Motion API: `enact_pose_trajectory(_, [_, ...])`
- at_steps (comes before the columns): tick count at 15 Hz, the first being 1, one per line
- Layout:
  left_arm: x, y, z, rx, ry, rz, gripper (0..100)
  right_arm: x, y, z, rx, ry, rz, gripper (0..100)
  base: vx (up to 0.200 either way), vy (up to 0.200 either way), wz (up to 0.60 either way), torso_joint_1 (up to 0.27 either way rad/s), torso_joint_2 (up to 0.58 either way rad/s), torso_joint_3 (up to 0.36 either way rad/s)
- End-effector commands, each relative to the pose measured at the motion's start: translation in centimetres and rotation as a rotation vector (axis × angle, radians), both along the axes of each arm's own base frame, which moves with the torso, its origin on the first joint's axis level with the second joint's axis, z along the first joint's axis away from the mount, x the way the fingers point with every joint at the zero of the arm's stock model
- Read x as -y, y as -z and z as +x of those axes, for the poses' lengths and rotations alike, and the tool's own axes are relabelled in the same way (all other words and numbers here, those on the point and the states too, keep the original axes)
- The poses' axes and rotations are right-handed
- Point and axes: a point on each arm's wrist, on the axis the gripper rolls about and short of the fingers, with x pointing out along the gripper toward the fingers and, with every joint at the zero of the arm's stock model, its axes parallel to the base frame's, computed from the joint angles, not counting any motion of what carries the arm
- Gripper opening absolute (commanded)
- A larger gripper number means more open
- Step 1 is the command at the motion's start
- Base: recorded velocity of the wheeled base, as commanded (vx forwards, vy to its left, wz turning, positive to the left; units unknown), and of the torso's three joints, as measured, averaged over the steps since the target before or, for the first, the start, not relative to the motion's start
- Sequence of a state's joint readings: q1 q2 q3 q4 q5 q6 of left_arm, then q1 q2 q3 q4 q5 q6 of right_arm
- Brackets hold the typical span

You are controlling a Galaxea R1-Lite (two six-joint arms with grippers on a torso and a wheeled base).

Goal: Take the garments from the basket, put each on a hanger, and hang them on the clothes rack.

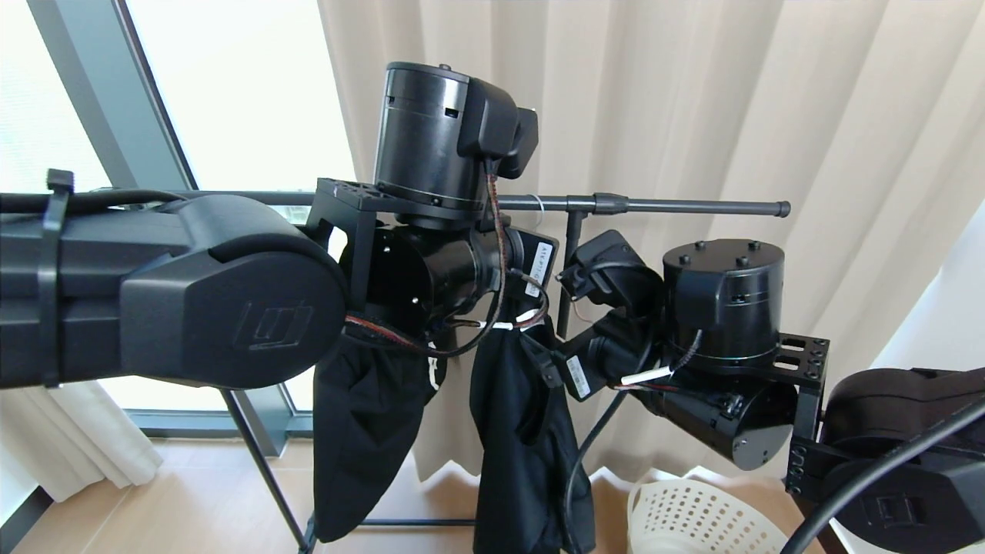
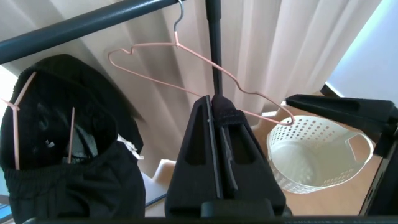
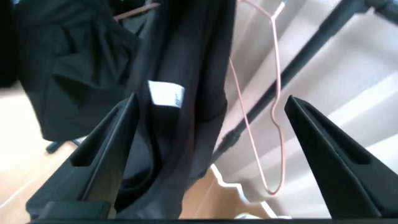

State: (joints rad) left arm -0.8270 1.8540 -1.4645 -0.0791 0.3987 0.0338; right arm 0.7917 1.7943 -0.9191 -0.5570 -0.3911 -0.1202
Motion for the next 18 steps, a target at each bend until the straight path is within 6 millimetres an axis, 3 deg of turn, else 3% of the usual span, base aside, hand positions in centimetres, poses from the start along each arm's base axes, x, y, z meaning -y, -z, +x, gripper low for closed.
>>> enact_pose_trajectory(1, [-0.1,-0.2,-0.1,0.004,-0.002,-0.004,0,1.4,0.2,0.1,-0.01,0.033,-0.009,100,0.0,0.0,0.0,0.0,0.0,0.0])
enact_pose_trajectory(4, [0.0,-0.2,-0.2,0.005,0.003,-0.005,0,3.1,0.6,-0.8,-0.028,0.047,-0.022,100,0.0,0.0,0.0,0.0,0.0,0.0])
enact_pose_trajectory(8, [0.1,-0.2,-0.8,0.003,0.016,0.001,0,3.6,1.7,-1.0,-0.063,0.057,-0.04,100,0.0,0.0,0.0,0.0,0.0,0.0])
enact_pose_trajectory(16, [0.0,-0.7,-0.9,0.009,0.093,-0.054,0,2.5,4.5,1.0,-0.078,0.075,-0.032,100,0.0,0.0,0.0,0.0,0.0,0.0])
enact_pose_trajectory(18, [-0.2,-0.4,-1.0,0.0,0.097,-0.048,0,2.7,4.4,1.2,-0.072,0.086,-0.027,100,0.0,0.0,0.0,0.0,0.0,0.0])
